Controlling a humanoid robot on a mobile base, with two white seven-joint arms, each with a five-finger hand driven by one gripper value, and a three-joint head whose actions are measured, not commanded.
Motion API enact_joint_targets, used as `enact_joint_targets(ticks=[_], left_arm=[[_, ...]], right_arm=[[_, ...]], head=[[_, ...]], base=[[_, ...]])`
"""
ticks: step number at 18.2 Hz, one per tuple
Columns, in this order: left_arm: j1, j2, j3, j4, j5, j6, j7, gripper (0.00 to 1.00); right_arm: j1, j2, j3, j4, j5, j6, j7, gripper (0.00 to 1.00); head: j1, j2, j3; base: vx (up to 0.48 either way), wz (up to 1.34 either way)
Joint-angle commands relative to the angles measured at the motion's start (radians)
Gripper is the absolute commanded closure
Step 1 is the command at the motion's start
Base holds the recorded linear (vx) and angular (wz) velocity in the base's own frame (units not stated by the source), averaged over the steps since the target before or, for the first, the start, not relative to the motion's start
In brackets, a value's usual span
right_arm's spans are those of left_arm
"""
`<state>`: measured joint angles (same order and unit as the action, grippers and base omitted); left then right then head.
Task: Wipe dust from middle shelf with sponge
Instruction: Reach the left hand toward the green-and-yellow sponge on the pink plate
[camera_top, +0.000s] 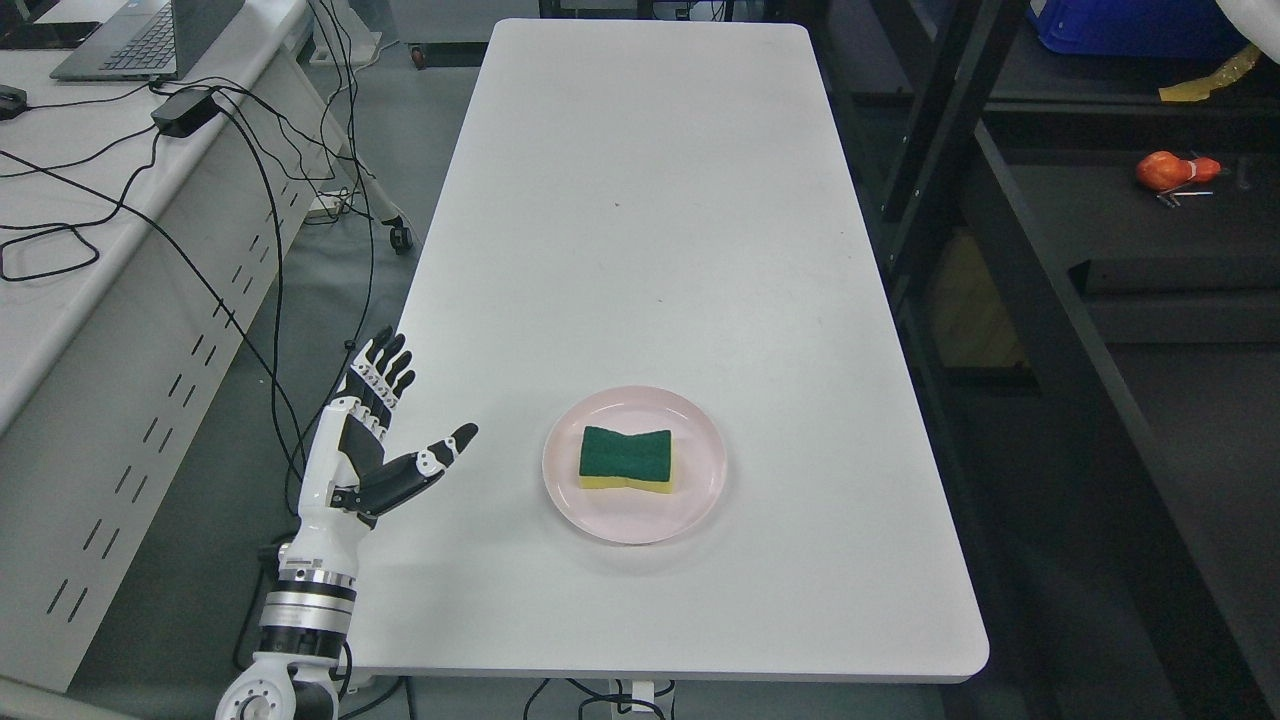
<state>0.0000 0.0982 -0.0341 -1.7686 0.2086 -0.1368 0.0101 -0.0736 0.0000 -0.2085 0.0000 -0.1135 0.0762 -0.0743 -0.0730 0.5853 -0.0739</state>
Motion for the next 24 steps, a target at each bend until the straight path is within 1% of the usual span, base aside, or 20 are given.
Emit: enact_joint_targets(ticks=[1,6,7,9,10,11,12,14,16,18,21,22,24], left_arm=[[-0.002,0.0,-0.004,0.0,0.0,0.002,0.001,0.02],[-0.014,0.015,-0.007,0.005,0.0,-0.007,-0.002,0.02],[-0.027,0.035,-0.012,0.005,-0.006,-0.013,-0.018,0.02],[-0.067,0.13,-0.021,0.006,-0.049,-0.013,-0.102,0.03],[-0.105,0.185,-0.024,0.024,-0.127,-0.013,-0.161,0.03],[-0.144,0.204,-0.024,0.044,-0.196,-0.018,-0.195,0.03],[-0.202,0.21,-0.026,0.081,-0.303,-0.053,-0.237,0.03],[-0.282,0.213,-0.039,0.161,-0.488,-0.172,-0.309,0.03],[-0.346,0.212,-0.072,0.234,-0.706,-0.3,-0.369,0.03],[-0.386,0.215,-0.137,0.265,-0.851,-0.368,-0.38,0.04],[-0.423,0.218,-0.257,0.267,-1.027,-0.391,-0.383,0.04],[-0.436,0.219,-0.276,0.267,-1.09,-0.391,-0.392,0.04],[-0.449,0.225,-0.279,0.271,-1.161,-0.391,-0.412,0.04]], right_arm=[[0.0,-0.017,0.0,-0.017,0.0,0.001,0.001,0.0],[0.0,-0.017,0.0,-0.017,0.0,0.001,0.001,0.0],[0.0,-0.017,0.0,-0.017,0.0,0.001,0.001,0.0],[0.0,-0.017,0.001,-0.017,0.0,0.001,0.001,0.0],[0.0,-0.017,0.0,-0.017,0.0,0.001,0.001,0.0],[0.0,-0.017,0.001,-0.017,0.0,0.001,0.001,0.0],[0.0,-0.017,0.0,-0.017,0.0,0.001,0.001,0.0],[0.0,-0.017,0.0,-0.017,0.0,0.001,0.001,0.0],[0.0,-0.017,0.0,-0.017,0.0,0.001,0.001,0.0],[0.0,-0.017,0.0,-0.017,0.0,0.001,0.001,0.0],[0.0,-0.017,0.001,-0.017,0.0,0.001,0.001,0.0],[0.0,-0.017,0.0,-0.017,0.0,0.001,0.001,0.0],[0.0,-0.017,0.0,-0.017,0.0,0.001,0.001,0.0]], head=[[0.0,0.0,0.0],[0.0,0.0,0.0],[0.0,0.0,0.0],[0.0,0.0,0.0],[0.0,0.0,0.0],[0.0,0.0,0.0],[0.0,0.0,0.0],[0.0,0.0,0.0],[0.0,0.0,0.0],[0.0,0.0,0.0],[0.0,0.0,0.0],[0.0,0.0,0.0],[0.0,0.0,0.0]], base=[[0.0,0.0],[0.0,0.0],[0.0,0.0],[0.0,0.0],[0.0,0.0],[0.0,0.0],[0.0,0.0],[0.0,0.0],[0.0,0.0],[0.0,0.0],[-0.017,-0.03],[-0.02,-0.04],[-0.033,-0.09]])
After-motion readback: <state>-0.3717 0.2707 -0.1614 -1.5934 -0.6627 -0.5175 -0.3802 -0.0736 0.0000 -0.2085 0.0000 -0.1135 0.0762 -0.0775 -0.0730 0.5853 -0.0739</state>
